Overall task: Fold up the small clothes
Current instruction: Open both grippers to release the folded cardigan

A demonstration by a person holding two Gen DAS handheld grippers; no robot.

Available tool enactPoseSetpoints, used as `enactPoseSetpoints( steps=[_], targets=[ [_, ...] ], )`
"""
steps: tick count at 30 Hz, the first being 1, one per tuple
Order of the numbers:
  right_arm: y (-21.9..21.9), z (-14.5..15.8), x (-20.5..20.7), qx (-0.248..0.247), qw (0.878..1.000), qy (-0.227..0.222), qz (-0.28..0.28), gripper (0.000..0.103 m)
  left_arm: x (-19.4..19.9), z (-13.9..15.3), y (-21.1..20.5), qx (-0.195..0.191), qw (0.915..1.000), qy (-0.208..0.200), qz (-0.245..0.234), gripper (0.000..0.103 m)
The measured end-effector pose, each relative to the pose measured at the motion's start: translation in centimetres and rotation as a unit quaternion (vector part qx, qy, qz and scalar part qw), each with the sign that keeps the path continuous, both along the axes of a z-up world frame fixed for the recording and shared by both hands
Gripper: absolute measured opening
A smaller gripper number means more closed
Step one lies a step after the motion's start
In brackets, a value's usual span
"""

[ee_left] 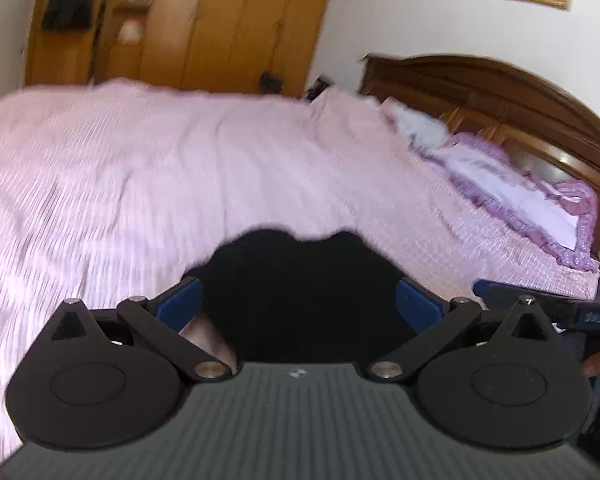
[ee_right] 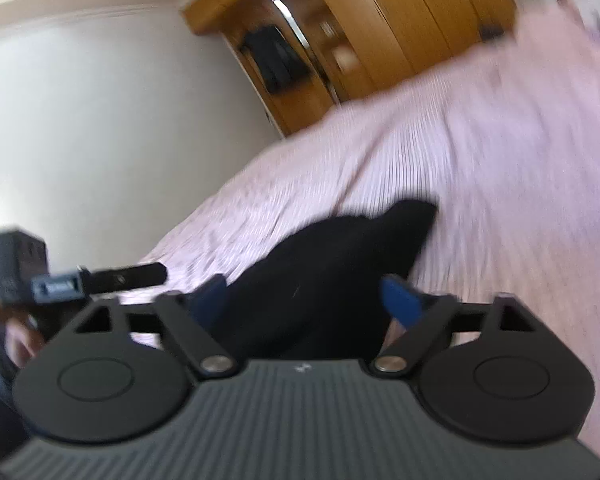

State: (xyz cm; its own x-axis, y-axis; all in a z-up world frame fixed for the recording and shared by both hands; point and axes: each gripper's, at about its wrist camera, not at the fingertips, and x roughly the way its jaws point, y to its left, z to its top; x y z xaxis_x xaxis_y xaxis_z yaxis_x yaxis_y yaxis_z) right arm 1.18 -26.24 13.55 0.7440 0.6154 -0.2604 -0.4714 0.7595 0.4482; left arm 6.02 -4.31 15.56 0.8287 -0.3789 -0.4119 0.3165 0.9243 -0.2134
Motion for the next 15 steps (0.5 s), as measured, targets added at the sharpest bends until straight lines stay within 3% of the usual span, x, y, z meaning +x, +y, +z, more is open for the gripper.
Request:
enactPoseSetpoints(
  steps=[3, 8, 11, 13, 15],
  targets=[
    [0.4, -0.9, 0.9, -0.043, 0.997, -0.068, -0.007, 0.088, 1.8, -1.2, 0.0, 0.012, 0.9996, -0.024, -0.001, 0.103],
    [1.0, -2.1, 2.0, -0.105, 0.985, -0.136, -0.008, 0.087, 4.0, -4.6, 0.4, 0.020, 0.9988, -0.045, -0.002, 0.103],
    [0.6, -2.9, 2.6, -0.094, 0.987, -0.130, -0.005, 0.087, 4.2, -7.4, 0.1, 0.059, 0.9959, -0.068, 0.006, 0.103],
    [1.0, -3.5, 2.3, -0.100, 0.988, -0.121, 0.007, 0.089, 4.6, -9.0, 0.1, 0.056, 0.9967, -0.057, 0.011, 0.103],
    [1.9, -3.8, 2.4, -0.109, 0.988, -0.112, 0.017, 0.102, 4.8, -9.8, 0.2, 0.043, 0.9973, -0.058, 0.007, 0.103]
  ],
)
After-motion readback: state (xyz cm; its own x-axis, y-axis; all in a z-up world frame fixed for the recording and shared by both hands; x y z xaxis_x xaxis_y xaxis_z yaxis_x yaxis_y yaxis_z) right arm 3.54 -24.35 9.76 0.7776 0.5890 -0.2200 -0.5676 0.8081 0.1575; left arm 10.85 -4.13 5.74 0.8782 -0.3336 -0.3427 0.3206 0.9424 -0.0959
